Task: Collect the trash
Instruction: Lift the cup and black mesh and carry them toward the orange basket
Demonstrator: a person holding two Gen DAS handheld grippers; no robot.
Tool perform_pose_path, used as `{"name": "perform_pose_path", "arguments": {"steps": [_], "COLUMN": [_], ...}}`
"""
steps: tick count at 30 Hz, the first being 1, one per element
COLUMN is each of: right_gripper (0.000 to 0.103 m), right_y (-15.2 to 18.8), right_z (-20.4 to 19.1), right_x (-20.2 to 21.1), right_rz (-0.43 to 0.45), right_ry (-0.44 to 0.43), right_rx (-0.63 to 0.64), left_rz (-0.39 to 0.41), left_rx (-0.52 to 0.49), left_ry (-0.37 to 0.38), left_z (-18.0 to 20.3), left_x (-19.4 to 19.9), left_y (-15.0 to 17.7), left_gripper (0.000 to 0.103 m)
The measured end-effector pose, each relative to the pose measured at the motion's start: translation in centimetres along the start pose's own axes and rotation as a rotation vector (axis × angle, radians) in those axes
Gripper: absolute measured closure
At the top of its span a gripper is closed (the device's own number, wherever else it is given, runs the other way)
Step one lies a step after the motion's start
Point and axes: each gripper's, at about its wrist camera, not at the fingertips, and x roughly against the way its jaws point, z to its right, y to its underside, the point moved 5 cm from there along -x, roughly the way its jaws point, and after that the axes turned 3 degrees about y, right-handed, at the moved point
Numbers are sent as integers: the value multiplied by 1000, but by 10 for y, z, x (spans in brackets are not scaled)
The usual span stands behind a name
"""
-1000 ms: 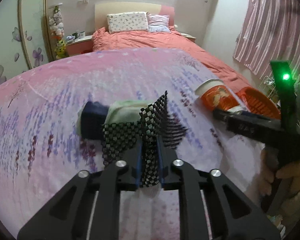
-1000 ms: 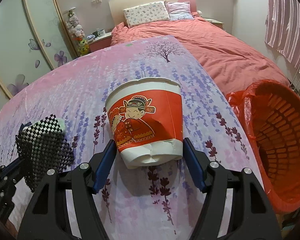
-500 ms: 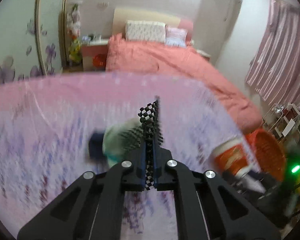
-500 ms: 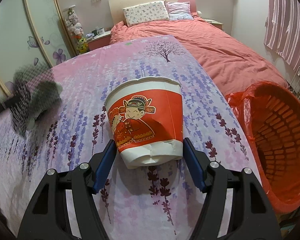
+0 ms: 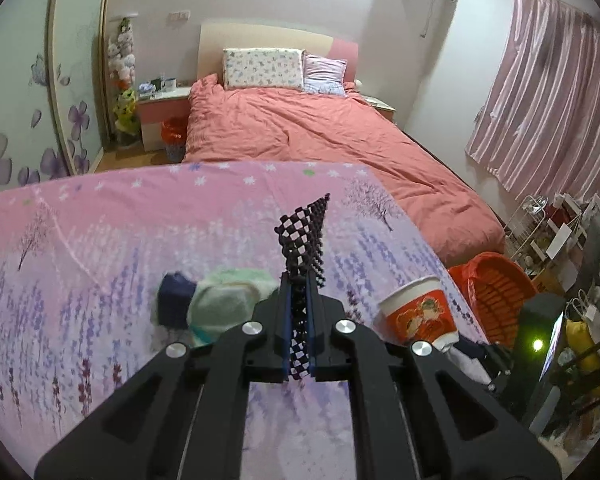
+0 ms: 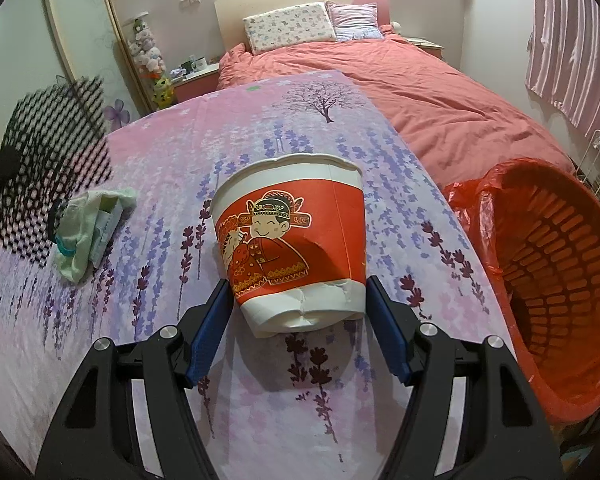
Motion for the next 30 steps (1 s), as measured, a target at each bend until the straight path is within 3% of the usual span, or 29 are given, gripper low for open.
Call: {"name": "perform_pose_path", "arguments": {"steps": [4, 11, 13, 21, 30], "right_gripper": [36, 33, 37, 37, 37], "right_y": [0, -1, -1, -15, -42], "right_z": [-3, -16, -20, -18, 9], "right_x": [0, -2, -3, 39, 107], "right_rz": [-1, -8, -7, 88, 222], "right_ry": [7, 7, 25, -12, 27], "right_rx": [6, 10, 36, 39, 28], "left_rz": [-1, 27, 32, 67, 93], "left_rx": [26, 74, 83, 60, 16], "left_ry": [-24, -130, -146, -155, -82], "left_z": [-26, -85, -93, -85, -28], "left_x": [17, 55, 62, 81, 80], "left_y": [11, 22, 24, 22, 8], "left_gripper": [95, 95, 95, 95, 95]}}
